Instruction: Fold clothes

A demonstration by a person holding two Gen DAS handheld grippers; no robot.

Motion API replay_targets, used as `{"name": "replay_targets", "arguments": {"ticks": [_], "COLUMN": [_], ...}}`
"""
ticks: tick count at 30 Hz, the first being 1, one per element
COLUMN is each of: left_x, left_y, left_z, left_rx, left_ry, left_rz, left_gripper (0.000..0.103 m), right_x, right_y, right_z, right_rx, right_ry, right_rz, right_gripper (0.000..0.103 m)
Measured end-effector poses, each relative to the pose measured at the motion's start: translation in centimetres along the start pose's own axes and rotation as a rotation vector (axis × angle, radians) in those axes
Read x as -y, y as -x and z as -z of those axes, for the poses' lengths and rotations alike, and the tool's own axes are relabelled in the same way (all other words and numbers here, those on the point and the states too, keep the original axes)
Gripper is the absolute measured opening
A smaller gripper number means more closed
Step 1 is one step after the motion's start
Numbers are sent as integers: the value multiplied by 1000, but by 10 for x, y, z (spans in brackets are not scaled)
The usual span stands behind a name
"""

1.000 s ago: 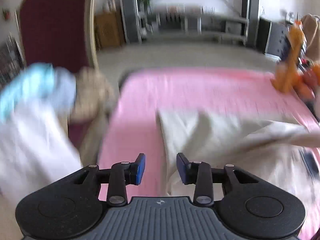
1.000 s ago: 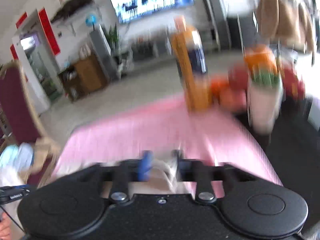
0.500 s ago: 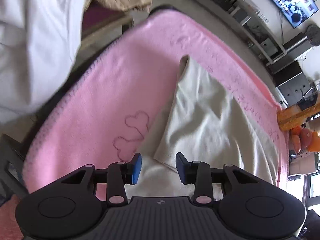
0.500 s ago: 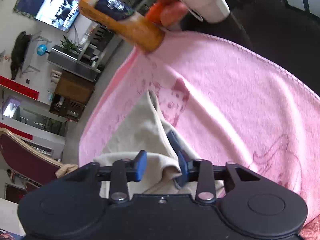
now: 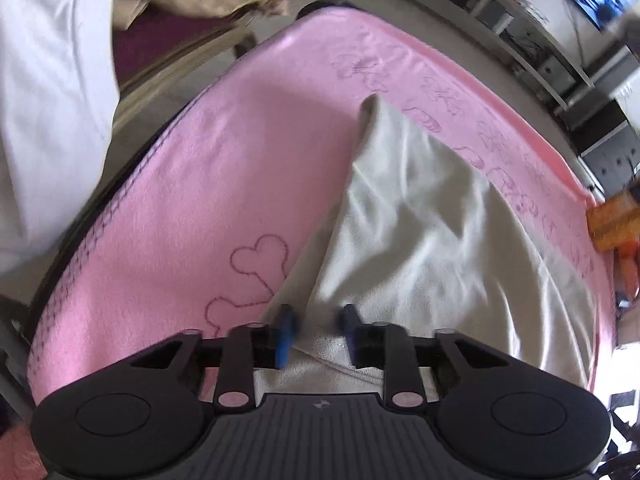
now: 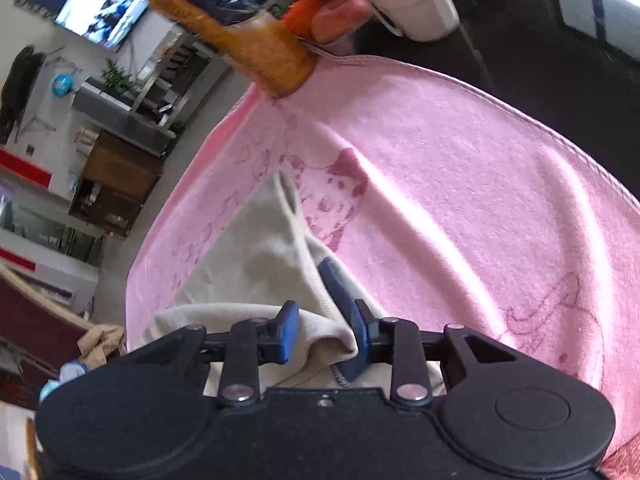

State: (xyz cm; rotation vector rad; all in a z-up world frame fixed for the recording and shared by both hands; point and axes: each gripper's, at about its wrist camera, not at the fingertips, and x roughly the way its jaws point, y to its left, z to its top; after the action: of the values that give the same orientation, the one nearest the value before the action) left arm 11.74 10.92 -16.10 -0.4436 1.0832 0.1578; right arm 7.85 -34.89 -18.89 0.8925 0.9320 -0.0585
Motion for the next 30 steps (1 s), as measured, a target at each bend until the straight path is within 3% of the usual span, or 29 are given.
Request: {"name": "replay_targets", "arguments": {"ticks": [8, 11, 13, 15, 20, 24, 25, 26, 27, 29, 30], "left_x": [6, 4, 3, 1, -25, -40, -41, -39, -35, -27, -24], "left_y": [7, 10, 16, 24, 56, 56, 52, 46, 41, 38, 37], "left_z": [4, 4, 3, 2, 0, 6, 8, 11, 12, 15, 16], "left_rx": [29, 38, 54, 78, 151, 90, 64, 42, 32, 34, 37], "left_ry": [-65, -67, -60, -51, 13, 8, -9, -35, -63, -107, -119], "left_rz": [-22, -18, -4, 17, 143, 121, 96, 63, 32, -8, -18], "left_gripper": [9, 7, 4, 3, 3, 3, 3, 3, 3, 3, 3], "right_x": [30, 38, 35, 18, -36, -66, -68, -65, -60, -48, -39], "right_y": [-20, -25, -24, -16, 18, 29, 22, 13, 7, -4, 0], "right_z": [-4, -3, -2, -2, 10, 40, 47, 52, 49, 44, 35], "right_rx": [-135, -144, -108, -36, 154, 127, 65, 1, -45, -132, -127], "right_ry": [-238, -335, -338, -217, 201, 584, 666, 699, 666, 594, 498], "right_rz": [-58, -94, -83, -65, -93, -37, 23, 78, 111, 168, 120], "right_gripper": [30, 30, 19, 10, 9, 9, 10, 18, 35, 45, 46]}}
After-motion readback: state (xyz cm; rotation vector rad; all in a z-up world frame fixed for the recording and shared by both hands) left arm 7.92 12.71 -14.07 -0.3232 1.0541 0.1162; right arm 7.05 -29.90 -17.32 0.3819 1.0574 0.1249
